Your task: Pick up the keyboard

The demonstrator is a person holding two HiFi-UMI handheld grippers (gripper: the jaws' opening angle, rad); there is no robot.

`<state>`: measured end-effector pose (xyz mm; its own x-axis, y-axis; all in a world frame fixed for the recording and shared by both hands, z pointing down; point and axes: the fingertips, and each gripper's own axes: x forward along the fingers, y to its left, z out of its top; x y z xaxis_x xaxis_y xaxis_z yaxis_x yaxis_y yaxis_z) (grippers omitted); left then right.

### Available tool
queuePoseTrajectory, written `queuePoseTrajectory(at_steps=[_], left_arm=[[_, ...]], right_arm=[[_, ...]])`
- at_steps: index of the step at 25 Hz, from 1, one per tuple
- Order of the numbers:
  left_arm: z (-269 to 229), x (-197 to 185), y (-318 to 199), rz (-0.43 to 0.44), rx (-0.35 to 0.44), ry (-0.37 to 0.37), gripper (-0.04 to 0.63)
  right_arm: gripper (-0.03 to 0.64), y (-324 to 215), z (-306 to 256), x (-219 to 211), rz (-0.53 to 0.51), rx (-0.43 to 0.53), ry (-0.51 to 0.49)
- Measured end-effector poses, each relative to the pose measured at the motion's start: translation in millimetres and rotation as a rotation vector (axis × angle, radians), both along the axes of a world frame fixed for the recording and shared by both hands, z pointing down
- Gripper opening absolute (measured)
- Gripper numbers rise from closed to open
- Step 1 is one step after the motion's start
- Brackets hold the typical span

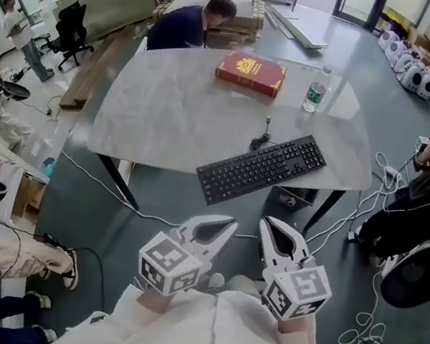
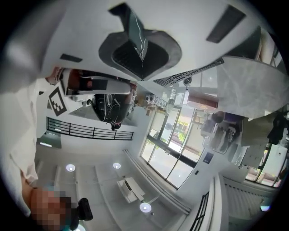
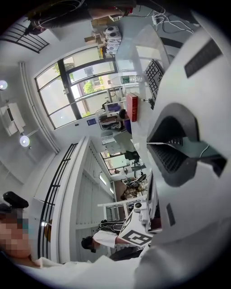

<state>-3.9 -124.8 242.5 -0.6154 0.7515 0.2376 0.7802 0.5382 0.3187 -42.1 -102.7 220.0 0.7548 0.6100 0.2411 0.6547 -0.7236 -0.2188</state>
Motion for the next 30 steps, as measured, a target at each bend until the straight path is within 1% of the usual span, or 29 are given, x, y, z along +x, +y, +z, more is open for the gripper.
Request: queuePoseTrajectory(at_steps=[2, 6, 10, 20, 25, 30], left_arm=[[4, 5, 7, -0.008, 0.009, -0.013, 0.014], [11, 15, 19, -0.035, 0.04, -0.01, 0.014], [10, 19, 37, -0.037, 0.047, -0.019, 0.014], [4, 28, 98, -0.069, 0.032, -0.02, 0.014], [-1, 31, 131, -0.108, 0.029, -0.039, 0.014], [-5, 25, 157, -0.144, 0.023, -0.061, 0.014]], right_arm=[[0.034, 7, 3, 2, 0.007, 0.008, -0.01], [0.034, 16, 10, 7, 0.011, 0.045, -0.018], [0.034, 30, 10, 14, -0.006, 0.047, -0.029], [0.034, 97, 3, 24, -0.059, 0.036, -0.03], [0.034, 130, -3, 26, -0.09, 0.029, -0.024], [0.034, 152, -4, 25, -0.14, 0.025, -0.037]])
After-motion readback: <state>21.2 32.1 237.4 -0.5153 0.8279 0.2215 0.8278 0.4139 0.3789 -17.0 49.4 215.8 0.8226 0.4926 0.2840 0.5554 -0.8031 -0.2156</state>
